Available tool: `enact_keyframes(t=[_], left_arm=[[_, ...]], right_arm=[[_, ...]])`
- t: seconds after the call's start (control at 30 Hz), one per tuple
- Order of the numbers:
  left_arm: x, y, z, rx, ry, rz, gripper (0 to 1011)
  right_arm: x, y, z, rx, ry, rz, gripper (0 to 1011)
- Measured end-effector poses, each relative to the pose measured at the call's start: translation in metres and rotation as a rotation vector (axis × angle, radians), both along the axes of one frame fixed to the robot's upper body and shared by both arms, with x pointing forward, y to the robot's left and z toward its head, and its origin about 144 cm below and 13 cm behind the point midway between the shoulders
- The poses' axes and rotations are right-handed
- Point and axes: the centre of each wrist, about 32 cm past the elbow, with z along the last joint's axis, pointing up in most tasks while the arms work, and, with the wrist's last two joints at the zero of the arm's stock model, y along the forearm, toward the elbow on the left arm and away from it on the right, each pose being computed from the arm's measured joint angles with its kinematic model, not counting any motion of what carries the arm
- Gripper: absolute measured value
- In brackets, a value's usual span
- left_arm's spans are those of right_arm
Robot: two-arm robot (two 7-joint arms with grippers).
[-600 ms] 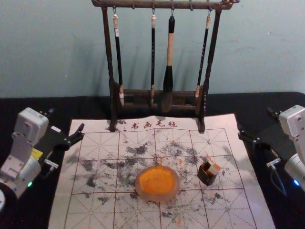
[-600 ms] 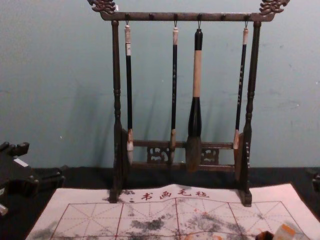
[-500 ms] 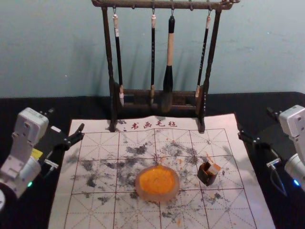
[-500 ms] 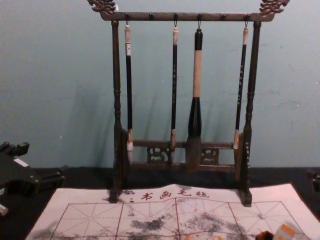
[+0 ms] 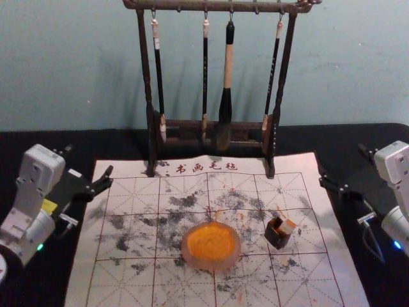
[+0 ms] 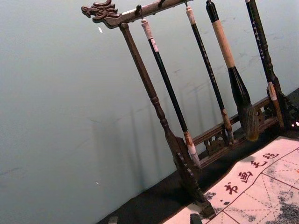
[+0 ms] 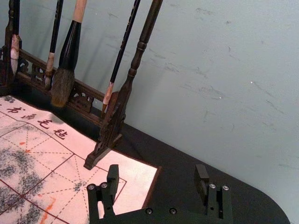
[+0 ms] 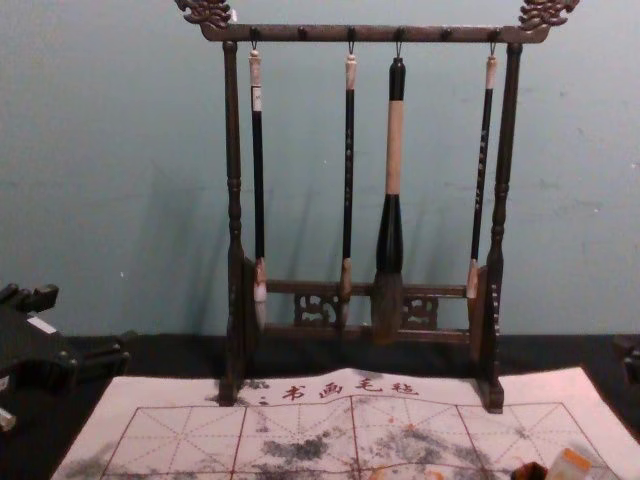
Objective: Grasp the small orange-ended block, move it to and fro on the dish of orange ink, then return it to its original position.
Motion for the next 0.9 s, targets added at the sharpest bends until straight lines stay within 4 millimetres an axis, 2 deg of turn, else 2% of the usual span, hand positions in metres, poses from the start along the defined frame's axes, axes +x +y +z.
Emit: enact_keyframes(t=[0.9], left_arm=[[0.0,0.0,0.0,0.0,0.0,0.0,1001]], right_arm=[[0.0,0.0,0.0,0.0,0.0,0.0,1000]])
